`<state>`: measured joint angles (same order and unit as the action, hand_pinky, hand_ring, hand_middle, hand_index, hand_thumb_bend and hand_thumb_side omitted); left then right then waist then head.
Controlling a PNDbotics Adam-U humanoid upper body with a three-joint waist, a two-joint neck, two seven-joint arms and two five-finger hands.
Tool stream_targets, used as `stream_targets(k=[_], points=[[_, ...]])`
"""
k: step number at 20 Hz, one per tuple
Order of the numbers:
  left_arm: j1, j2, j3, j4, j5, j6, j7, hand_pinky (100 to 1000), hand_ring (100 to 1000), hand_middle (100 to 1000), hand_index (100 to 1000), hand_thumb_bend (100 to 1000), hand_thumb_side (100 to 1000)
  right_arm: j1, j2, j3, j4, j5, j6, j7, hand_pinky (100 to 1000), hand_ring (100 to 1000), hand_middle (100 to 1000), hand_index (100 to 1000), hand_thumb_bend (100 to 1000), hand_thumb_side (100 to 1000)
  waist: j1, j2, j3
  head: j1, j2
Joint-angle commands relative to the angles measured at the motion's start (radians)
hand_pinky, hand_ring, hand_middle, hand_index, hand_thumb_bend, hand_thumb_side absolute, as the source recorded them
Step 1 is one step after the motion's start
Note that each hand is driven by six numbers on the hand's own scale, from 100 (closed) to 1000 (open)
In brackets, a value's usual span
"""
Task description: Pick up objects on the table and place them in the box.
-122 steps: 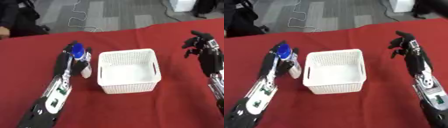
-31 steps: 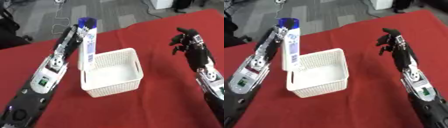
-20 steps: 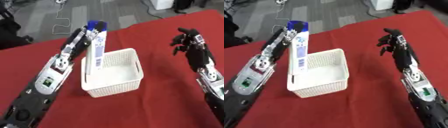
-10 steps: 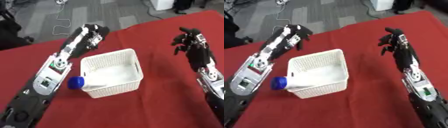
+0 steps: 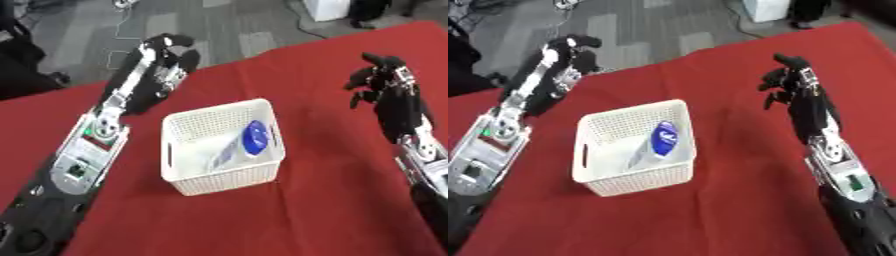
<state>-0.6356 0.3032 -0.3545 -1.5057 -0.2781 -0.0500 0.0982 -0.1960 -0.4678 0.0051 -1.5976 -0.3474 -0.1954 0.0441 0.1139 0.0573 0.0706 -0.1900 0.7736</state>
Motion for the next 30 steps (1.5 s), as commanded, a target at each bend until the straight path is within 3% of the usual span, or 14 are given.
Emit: stream_targets(k=[1,7,14,20,30], points=[[0.03,0.07,0.07,-0.081,-0.024,0.014,0.077,668,682,773,845,433,1000,0.0,-0.018,-0.011,-0.012,0.006,-0.006,-0.003,342,573,572,886,203,1000,-0.008,-0.015,0.009,0.01,-0.004],[0.19,0.095,0.141,-0.225,-0.062,0.046,0.263,670,683,766,836,444,1000,0.004,-0.018,-0.01,-0.022,0.013,-0.018,-0.003,344,574,573,882,201,1000,-0.021,-0.013,0.039,0.027,-0.013],[0.385,0.055,0.181,-0.358,-0.125,0.052,0.379,663,667,755,836,449,1000,0.009,-0.017,-0.007,-0.066,0.025,-0.042,0.001,348,574,574,874,200,1000,-0.043,-0.003,0.073,-0.024,-0.098],[0.423,0.02,0.173,-0.416,-0.13,0.02,0.401,659,658,754,838,454,1000,0.006,-0.002,-0.027,-0.155,0.016,-0.078,-0.02,360,574,577,858,200,1000,-0.054,-0.004,0.088,0.01,-0.167],[0.441,0.012,0.164,-0.429,-0.106,0.008,0.401,658,654,757,840,455,1000,0.02,0.007,-0.045,-0.268,-0.015,-0.087,-0.054,365,572,577,852,200,1000,-0.052,-0.019,0.086,0.013,-0.2]])
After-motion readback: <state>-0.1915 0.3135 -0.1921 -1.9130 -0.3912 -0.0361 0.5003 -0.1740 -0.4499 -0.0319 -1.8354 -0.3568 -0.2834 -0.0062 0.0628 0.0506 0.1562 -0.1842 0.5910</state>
